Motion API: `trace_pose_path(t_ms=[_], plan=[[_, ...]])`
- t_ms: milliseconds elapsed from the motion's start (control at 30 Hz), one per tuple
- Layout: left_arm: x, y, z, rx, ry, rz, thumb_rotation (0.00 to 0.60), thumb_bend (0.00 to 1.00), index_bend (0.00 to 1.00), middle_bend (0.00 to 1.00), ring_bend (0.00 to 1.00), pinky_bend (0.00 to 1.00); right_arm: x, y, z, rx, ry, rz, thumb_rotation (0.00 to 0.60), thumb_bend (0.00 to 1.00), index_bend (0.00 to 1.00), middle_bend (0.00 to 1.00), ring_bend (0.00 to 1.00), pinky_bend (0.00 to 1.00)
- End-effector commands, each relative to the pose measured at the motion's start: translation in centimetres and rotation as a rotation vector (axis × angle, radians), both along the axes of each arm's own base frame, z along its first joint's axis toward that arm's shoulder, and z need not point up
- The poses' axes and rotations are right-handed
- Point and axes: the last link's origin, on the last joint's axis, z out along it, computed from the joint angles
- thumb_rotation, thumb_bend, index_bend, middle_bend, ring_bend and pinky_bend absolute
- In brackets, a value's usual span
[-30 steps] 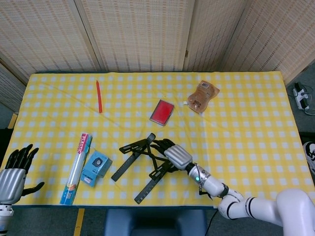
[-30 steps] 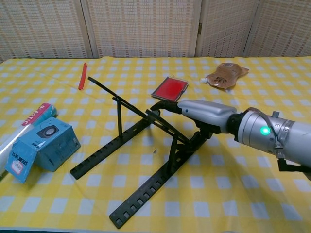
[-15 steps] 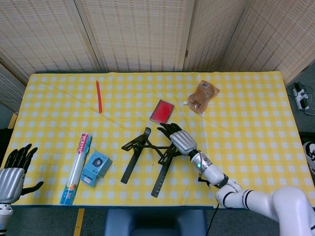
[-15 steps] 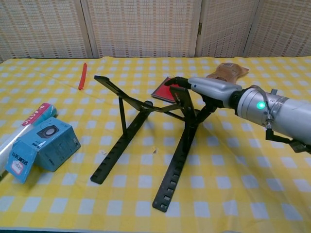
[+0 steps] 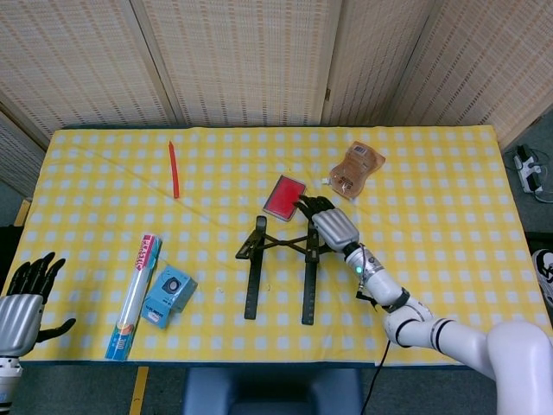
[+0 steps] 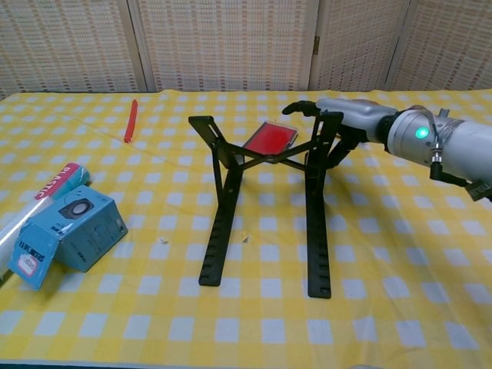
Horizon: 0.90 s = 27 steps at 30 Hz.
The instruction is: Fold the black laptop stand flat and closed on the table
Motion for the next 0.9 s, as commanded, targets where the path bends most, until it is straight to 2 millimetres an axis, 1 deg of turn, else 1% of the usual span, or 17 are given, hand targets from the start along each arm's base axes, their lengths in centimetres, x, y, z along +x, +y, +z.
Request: trace_pose_path(t_ms=[33,200,400,500,633,767,900], plan=[[0.1,0.0,0.0,0.000,-0.002,-0.005,0.600,0.09,0.00,0.00,0.00,0.00,-1.2,1.2,0.6,0.052,0.045,0.006,0.600,0.39,0.00,0.00,0.00,0.00],[0.1,0.1,-0.2,-0.004,-0.007,-0.009,0.600,0.09,0.00,0.00,0.00,0.00,-1.8,2.5,1.2,0.083,0.054,0.022,0.600,0.39,0.00,0.00,0.00,0.00],[0.3,0.0,-0.2,-0.004,-0.009,-0.017,0.600,0.09,0.00,0.00,0.00,0.00,-1.1,4.0,0.8,0.161,0.011,0.036,0.600,0.39,0.00,0.00,0.00,0.00],[0.2,-0.1,-0.1,0.000,-0.010,-0.015,0.600,0.09,0.00,0.00,0.00,0.00,-0.4,4.4,0.4,0.194,-0.017,0.045,0.600,0.39,0.00,0.00,0.00,0.00],[0.2,-0.2,-0.1,0.002,-0.012,-0.014,0.600,0.09,0.00,0.00,0.00,0.00,1.2,5.2,-0.6,0.249,-0.066,0.068,0.600,0.39,0.00,0.00,0.00,0.00],[0.1,-0.3,0.0,0.005,-0.012,-0.009,0.600,0.09,0.00,0.00,0.00,0.00,2.5,6.0,-1.6,0.305,-0.083,0.099,0.600,0.39,0.00,0.00,0.00,0.00],[-0.1,-0.3,0.1,0.006,-0.011,-0.007,0.600,0.09,0.00,0.00,0.00,0.00,3.4,6.8,-2.5,0.355,-0.085,0.130,0.600,0.39,0.00,0.00,0.00,0.00]])
